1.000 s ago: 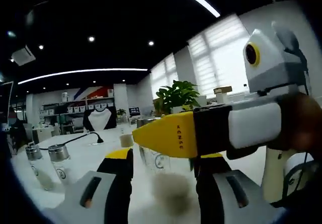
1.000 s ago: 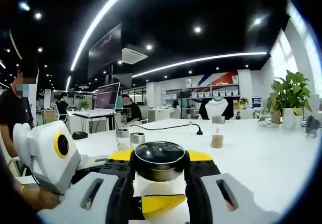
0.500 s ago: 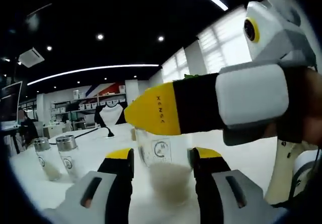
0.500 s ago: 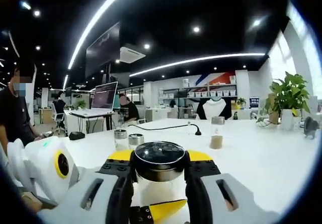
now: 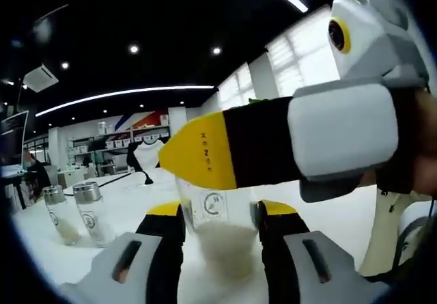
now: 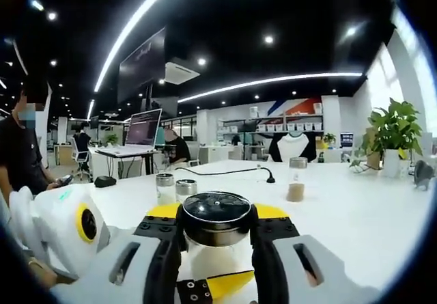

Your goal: Rotate the seasoning bottle until the label or dispensing opening points toward the visible target arrow and the bottle remains upright within the marked orientation range

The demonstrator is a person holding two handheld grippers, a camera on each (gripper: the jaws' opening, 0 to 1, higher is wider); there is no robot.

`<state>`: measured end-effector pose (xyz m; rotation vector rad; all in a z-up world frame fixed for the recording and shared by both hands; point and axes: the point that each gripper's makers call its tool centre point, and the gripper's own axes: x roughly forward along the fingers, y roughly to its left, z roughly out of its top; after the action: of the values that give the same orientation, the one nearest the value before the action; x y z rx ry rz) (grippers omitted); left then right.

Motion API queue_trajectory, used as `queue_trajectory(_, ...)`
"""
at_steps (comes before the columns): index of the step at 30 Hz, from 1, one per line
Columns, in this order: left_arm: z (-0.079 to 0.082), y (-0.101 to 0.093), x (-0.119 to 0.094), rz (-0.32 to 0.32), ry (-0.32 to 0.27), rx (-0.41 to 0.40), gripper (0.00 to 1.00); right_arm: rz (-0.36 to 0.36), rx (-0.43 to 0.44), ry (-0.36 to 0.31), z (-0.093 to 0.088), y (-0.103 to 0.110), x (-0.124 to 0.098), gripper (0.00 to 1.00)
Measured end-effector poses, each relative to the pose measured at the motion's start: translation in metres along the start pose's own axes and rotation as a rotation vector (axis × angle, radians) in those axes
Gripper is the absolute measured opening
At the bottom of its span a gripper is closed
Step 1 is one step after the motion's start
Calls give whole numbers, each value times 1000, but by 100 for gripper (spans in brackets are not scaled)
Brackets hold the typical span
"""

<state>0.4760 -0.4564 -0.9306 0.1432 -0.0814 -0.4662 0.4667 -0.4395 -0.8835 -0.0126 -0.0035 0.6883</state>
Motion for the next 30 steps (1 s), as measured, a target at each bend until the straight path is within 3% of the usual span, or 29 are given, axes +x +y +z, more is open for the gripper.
queue_trajectory(14, -1, 2, -2, -113, -8, -84, 43, 78, -5, 3, 0, 3, 1, 36)
queue_trajectory(30, -3, 1, -8, -365, 19, -98, 43, 219, -7, -13, 6, 15, -3, 36)
